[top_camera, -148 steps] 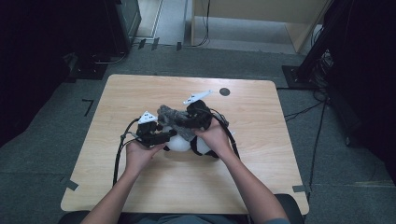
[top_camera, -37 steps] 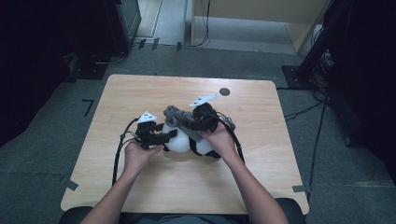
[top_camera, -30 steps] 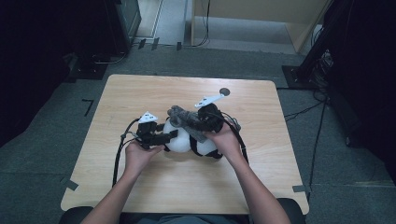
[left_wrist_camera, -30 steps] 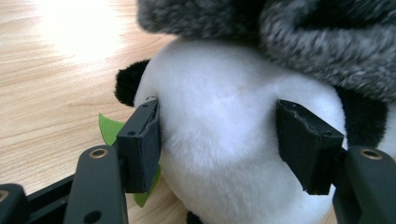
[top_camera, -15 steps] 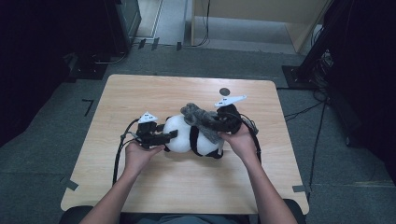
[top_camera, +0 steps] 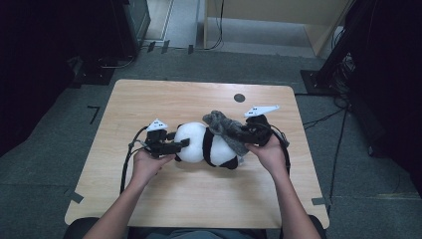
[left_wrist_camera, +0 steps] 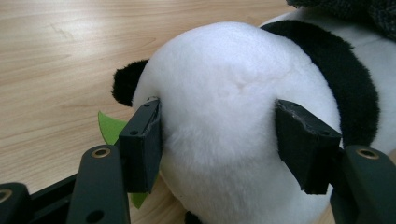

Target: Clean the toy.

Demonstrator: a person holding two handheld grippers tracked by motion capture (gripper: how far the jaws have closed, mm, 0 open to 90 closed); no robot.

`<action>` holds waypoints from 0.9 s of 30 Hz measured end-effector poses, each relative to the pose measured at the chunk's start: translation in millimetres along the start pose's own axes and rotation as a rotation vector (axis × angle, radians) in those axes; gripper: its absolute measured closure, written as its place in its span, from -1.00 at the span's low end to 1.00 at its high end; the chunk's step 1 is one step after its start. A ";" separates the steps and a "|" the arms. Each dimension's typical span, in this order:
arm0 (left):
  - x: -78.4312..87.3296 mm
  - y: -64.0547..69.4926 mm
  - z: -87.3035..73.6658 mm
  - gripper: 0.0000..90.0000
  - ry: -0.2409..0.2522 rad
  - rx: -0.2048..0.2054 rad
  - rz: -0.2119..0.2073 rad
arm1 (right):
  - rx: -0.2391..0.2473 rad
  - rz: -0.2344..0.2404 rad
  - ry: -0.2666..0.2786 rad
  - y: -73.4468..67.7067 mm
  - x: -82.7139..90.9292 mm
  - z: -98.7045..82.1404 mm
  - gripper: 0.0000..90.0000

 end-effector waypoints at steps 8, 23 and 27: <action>-0.3 0.2 0.4 -0.20 -0.011 -0.006 0.004 | -0.010 0.007 -0.006 9.8 3.9 -4.5 0.68; -1.3 0.9 0.6 -0.23 0.002 -0.014 0.016 | -0.033 -0.031 -0.033 36.4 7.1 -18.0 0.68; -1.1 1.0 0.4 -0.22 0.001 -0.018 0.015 | -0.040 -0.049 -0.037 41.5 7.5 -22.1 0.69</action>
Point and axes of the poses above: each handheld gripper's, and its own axes: x roughly backward along the jaws, z roughly out of its top, y roughly to its right, the point moved 5 cm from there along -x, roughly forward along the jaws, and after that the axes turned 10 degrees about -z, right-handed, at the moved point
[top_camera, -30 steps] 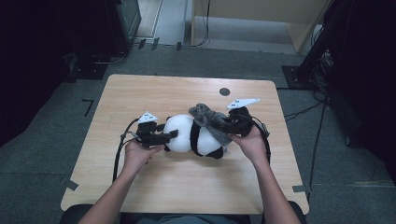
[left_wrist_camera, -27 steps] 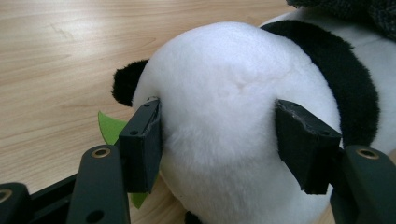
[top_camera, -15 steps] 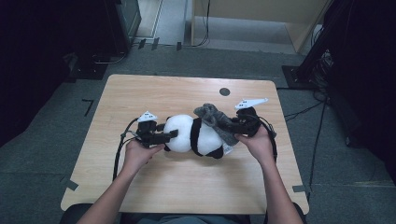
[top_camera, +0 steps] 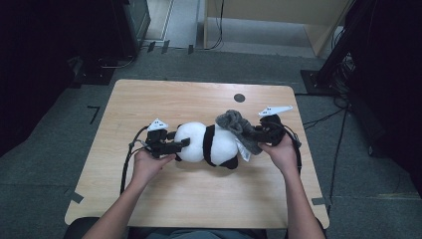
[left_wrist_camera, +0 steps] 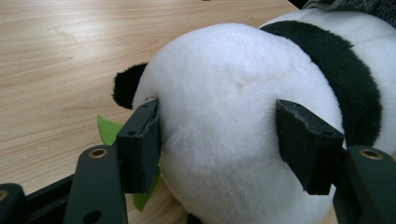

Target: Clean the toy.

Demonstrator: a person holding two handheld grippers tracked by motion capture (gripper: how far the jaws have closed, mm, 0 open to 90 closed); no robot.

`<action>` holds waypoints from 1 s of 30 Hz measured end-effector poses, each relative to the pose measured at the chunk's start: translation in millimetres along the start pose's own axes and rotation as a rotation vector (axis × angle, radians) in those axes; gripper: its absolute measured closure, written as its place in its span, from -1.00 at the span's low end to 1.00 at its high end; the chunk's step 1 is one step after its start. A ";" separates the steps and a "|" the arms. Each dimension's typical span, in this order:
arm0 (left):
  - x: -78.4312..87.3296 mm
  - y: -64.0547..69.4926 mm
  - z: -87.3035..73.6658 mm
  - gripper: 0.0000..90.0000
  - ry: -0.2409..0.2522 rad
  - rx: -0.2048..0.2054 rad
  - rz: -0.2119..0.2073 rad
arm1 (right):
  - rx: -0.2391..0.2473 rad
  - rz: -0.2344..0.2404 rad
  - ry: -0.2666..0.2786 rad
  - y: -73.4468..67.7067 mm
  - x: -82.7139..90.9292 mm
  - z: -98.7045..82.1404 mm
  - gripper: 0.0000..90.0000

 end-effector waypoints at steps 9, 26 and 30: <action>0.5 -0.1 -0.4 -0.22 0.000 -0.002 0.002 | 0.006 -0.028 0.089 -12.9 21.9 21.6 0.73; 2.3 3.0 -2.6 -0.22 0.031 -0.038 0.025 | 0.112 0.069 0.051 -111.2 -36.2 65.6 0.73; 2.2 4.1 -3.4 -0.22 0.045 -0.048 0.035 | 0.177 0.076 -0.004 -129.8 -56.2 63.1 0.72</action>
Point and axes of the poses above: each handheld gripper's, and its own axes: x roughly backward along the jaws, z roughly out of its top, y roughly to its right, the point moved 5 cm from there along -x, roughly forward along the jaws, and after that the axes turned 10 degrees about -z, right-handed, at the moved point
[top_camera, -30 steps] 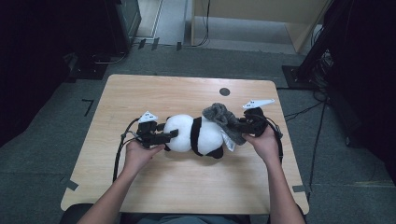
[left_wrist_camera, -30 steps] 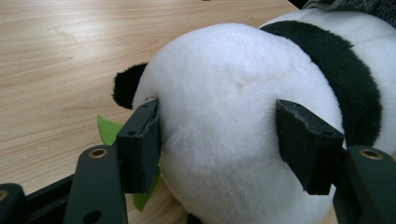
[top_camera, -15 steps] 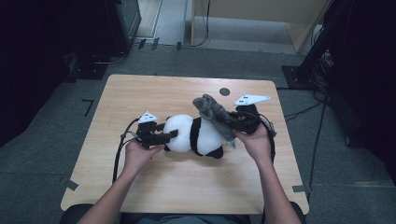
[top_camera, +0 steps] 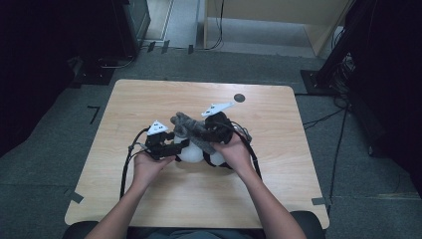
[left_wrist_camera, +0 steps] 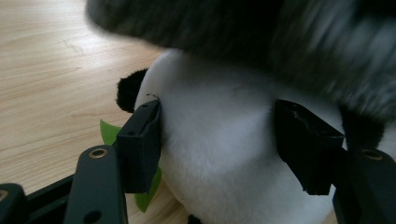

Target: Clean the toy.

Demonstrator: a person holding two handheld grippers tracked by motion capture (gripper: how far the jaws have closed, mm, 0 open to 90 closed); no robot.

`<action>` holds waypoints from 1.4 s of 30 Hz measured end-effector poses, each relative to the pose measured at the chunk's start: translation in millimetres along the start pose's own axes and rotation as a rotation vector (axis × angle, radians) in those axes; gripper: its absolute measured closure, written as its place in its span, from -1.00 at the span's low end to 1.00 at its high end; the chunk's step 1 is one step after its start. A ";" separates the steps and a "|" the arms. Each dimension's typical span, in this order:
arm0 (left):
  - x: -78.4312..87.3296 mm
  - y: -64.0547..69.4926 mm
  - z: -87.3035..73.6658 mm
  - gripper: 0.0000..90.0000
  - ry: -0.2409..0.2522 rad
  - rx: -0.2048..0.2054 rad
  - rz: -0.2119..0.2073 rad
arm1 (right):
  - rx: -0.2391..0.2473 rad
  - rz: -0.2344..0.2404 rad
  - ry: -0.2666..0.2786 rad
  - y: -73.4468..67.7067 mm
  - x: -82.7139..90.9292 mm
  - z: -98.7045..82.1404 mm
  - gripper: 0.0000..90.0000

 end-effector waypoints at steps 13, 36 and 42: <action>-1.6 0.7 -0.4 -0.21 -0.029 -0.004 0.021 | -0.005 0.024 -0.006 -1.4 -10.2 -18.2 0.70; -0.8 -3.8 -0.8 -0.13 -0.050 -0.012 -0.015 | -0.049 0.018 0.011 22.4 41.2 -54.4 0.76; -1.0 -3.8 -0.8 -0.13 -0.044 -0.018 -0.015 | -0.061 -0.009 0.022 31.7 56.0 -66.1 0.75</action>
Point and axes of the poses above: each handheld gripper's, and its own axes: x roughly backward along the jaws, z roughly out of its top, y roughly to its right, the point moved 5 cm from there along -x, roughly forward along the jaws, and after that the axes turned 10 degrees about -z, right-handed, at the moved point
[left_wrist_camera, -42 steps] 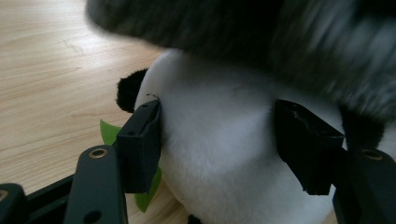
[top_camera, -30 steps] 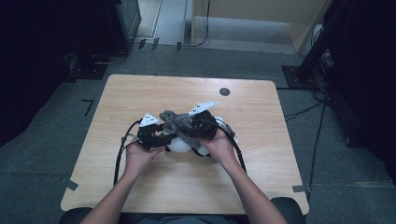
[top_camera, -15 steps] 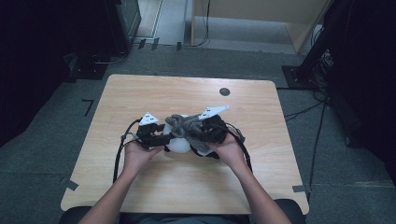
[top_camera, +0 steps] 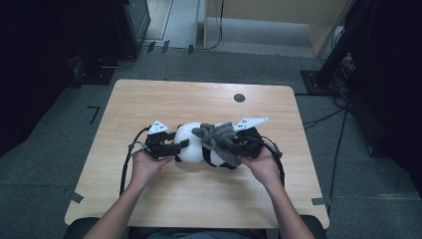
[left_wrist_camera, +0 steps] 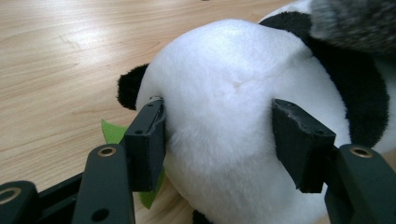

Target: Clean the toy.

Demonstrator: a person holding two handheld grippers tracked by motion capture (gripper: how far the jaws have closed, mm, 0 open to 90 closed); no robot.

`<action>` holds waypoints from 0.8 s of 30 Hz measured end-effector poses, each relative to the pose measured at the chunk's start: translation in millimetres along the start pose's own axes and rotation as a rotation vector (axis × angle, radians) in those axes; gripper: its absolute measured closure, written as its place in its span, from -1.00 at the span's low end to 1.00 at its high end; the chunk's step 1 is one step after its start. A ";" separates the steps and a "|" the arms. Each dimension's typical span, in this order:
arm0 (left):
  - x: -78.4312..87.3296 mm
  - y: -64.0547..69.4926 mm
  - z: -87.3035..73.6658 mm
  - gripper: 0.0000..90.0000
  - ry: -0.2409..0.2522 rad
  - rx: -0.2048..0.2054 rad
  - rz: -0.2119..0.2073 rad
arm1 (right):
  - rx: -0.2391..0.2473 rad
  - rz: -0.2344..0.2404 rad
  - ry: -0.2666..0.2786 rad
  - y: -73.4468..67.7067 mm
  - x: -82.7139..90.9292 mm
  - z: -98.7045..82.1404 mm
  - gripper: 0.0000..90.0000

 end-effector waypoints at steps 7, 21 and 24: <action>-1.1 0.1 1.1 -0.13 0.002 0.004 0.003 | -0.043 -0.040 0.016 20.3 16.1 -16.9 0.75; -2.0 -2.0 1.8 -0.12 0.003 0.015 -0.001 | -0.109 -0.058 0.019 32.4 29.0 -15.9 0.76; -1.8 -1.3 1.8 -0.12 0.001 0.016 0.004 | -0.088 -0.073 0.058 26.0 36.2 -2.1 0.77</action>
Point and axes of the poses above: each handheld gripper's, and its own axes: x roughly backward along the jaws, z roughly out of its top, y roughly to its right, the point moved 5 cm from there along -x, roughly forward along the jaws, and after that the axes turned 10 degrees about -z, right-handed, at the moved point
